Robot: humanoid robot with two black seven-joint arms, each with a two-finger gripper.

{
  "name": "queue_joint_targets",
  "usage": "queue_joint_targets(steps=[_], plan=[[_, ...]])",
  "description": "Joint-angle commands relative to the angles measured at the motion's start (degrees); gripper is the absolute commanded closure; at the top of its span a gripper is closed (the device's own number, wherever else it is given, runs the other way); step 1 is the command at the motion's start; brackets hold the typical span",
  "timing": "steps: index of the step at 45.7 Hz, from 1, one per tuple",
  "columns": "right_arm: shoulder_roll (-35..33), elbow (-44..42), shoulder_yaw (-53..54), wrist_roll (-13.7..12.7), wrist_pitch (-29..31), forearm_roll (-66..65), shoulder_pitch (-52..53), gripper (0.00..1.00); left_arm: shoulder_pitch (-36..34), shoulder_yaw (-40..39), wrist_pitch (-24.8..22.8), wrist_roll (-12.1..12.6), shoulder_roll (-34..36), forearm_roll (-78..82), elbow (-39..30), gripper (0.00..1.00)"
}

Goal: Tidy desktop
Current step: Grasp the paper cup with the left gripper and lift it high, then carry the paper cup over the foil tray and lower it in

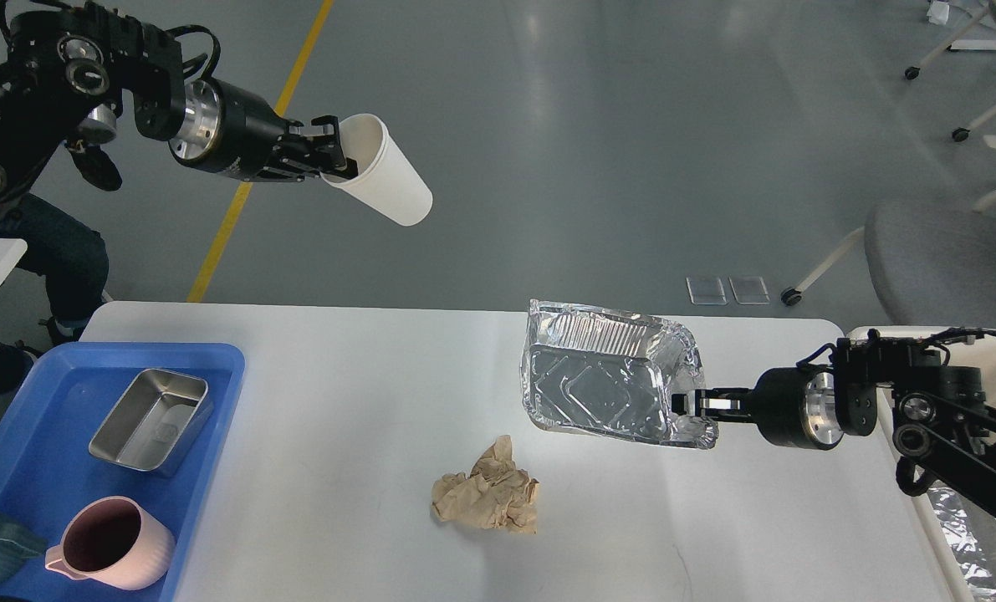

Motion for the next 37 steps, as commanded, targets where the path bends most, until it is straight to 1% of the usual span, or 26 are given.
queue_joint_targets(steps=[1,6,16,21,25,29,32,37], plan=[[0.0,-0.1,-0.2,0.0,0.0,0.0,0.1,1.00,-5.2,0.5,-0.6,3.0,-2.7,-3.5,0.8,1.00],[0.0,-0.1,-0.4,0.0,0.1,0.0,0.1,1.00,-8.5,0.7,-0.6,3.4,-5.6,-4.7,1.4,1.00],[0.1,-0.2,-0.7,0.0,0.1,0.0,0.0,1.00,-12.4,0.7,-0.6,3.6,-13.9,-4.8,3.6,1.00],[0.1,-0.2,-1.8,-0.1,0.1,0.0,0.2,1.00,-14.0,0.7,-0.6,3.7,-19.5,-4.8,5.8,1.00],[0.2,-0.3,-2.2,-0.1,0.1,-0.1,0.4,1.00,-14.5,0.7,-0.6,3.7,-23.5,-4.8,7.3,1.00],[0.8,-0.6,-2.4,-0.2,0.2,-0.1,0.9,1.00,-14.4,1.2,-0.6,4.3,-26.9,-4.7,8.4,1.00],[1.2,-0.7,-2.5,-0.2,0.2,-0.1,1.6,1.00,-14.1,3.9,-0.6,5.1,-28.7,-4.7,8.5,1.00],[1.9,-1.6,-3.4,-0.1,0.2,-0.2,2.8,1.00,-13.7,7.1,-0.6,5.3,-30.8,-4.9,8.5,1.00]])
